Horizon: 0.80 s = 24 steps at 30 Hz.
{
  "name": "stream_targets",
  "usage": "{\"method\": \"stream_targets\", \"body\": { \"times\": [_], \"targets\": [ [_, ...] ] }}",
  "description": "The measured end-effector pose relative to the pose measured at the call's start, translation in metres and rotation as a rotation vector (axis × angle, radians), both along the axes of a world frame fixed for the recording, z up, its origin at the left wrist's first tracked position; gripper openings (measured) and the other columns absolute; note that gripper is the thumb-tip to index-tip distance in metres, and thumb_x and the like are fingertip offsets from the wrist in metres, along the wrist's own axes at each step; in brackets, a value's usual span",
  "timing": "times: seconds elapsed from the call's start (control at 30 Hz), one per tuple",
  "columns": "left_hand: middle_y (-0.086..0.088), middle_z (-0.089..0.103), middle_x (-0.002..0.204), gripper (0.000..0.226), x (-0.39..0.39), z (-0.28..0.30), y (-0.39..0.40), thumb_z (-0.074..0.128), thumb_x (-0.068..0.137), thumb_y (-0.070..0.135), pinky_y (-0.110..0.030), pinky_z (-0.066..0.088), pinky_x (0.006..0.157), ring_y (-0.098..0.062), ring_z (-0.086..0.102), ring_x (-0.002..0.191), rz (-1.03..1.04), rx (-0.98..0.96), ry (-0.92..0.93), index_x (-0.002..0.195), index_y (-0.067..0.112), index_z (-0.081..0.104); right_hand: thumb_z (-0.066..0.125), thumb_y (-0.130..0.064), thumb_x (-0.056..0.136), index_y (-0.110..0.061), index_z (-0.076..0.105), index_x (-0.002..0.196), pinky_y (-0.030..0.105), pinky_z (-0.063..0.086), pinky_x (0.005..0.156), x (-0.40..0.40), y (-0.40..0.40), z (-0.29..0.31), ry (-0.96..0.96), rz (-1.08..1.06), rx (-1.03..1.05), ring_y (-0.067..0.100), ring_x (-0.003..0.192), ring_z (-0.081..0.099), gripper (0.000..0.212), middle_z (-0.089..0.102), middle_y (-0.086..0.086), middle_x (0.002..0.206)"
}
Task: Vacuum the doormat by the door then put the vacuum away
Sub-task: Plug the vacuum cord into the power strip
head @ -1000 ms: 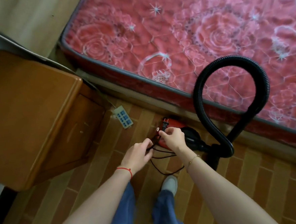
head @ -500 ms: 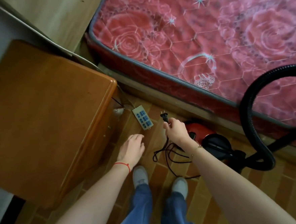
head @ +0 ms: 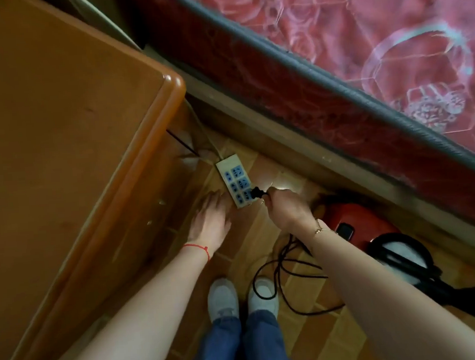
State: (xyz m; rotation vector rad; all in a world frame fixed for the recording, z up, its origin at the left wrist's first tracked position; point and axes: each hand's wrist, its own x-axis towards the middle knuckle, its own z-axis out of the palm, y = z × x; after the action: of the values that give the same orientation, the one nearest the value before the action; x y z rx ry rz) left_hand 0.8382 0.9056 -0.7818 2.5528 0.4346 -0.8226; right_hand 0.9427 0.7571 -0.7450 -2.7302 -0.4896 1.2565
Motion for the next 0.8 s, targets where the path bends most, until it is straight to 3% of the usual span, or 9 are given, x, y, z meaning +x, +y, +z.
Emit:
{"method": "stream_targets", "body": {
  "times": [0.17, 0.3, 0.47, 0.63, 0.8],
  "targets": [
    [-0.002, 0.002, 0.161, 0.068, -0.001, -0.061, -0.001, 0.045, 0.1, 0.026, -0.028, 0.006, 0.118, -0.019, -0.003, 0.148, -0.039, 0.006, -0.002, 0.154, 0.015, 0.005, 0.038, -0.026, 0.102, -0.011, 0.057, 0.118, 0.033, 0.042, 0.071, -0.001, 0.001, -0.057, 0.019, 0.108, -0.035, 0.032, 0.101, 0.063, 0.029, 0.065, 0.012, 0.112],
    [-0.007, 0.001, 0.161, 0.075, 0.004, -0.106, -0.005, 0.052, 0.096, 0.021, -0.023, -0.004, 0.115, -0.02, -0.005, 0.148, 0.004, -0.049, -0.06, 0.153, 0.011, 0.005, 0.038, -0.028, 0.103, -0.012, 0.059, 0.123, 0.033, 0.044, 0.079, 0.004, 0.005, -0.092, 0.029, 0.121, -0.046, 0.031, 0.108, 0.061, 0.033, 0.064, 0.012, 0.118],
    [-0.01, 0.0, 0.161, 0.081, 0.009, -0.144, -0.01, 0.056, 0.093, 0.029, -0.03, -0.001, 0.119, -0.022, -0.005, 0.148, -0.046, -0.006, -0.106, 0.153, 0.007, 0.006, 0.04, -0.027, 0.102, -0.007, 0.061, 0.119, 0.03, 0.039, 0.076, 0.007, 0.019, -0.118, 0.093, 0.129, -0.047, 0.031, 0.11, 0.059, 0.033, 0.061, 0.014, 0.12],
    [-0.011, -0.005, 0.161, 0.079, 0.004, -0.161, -0.012, 0.049, 0.095, 0.037, -0.03, -0.001, 0.12, -0.021, -0.006, 0.148, -0.066, 0.014, -0.128, 0.153, 0.007, 0.006, 0.042, -0.028, 0.101, -0.006, 0.058, 0.119, 0.03, 0.041, 0.078, 0.007, 0.034, -0.135, 0.159, -0.024, -0.057, 0.029, 0.112, 0.059, 0.033, 0.06, 0.012, 0.124],
    [-0.011, -0.003, 0.161, 0.078, 0.003, -0.166, -0.01, 0.056, 0.093, 0.027, -0.031, 0.001, 0.12, -0.022, -0.004, 0.148, -0.067, 0.006, -0.167, 0.152, 0.006, 0.011, 0.047, -0.025, 0.097, -0.009, 0.058, 0.121, 0.032, 0.046, 0.076, 0.004, 0.038, -0.141, 0.218, -0.097, -0.088, 0.03, 0.107, 0.063, 0.031, 0.06, 0.01, 0.124]
  ]
}}
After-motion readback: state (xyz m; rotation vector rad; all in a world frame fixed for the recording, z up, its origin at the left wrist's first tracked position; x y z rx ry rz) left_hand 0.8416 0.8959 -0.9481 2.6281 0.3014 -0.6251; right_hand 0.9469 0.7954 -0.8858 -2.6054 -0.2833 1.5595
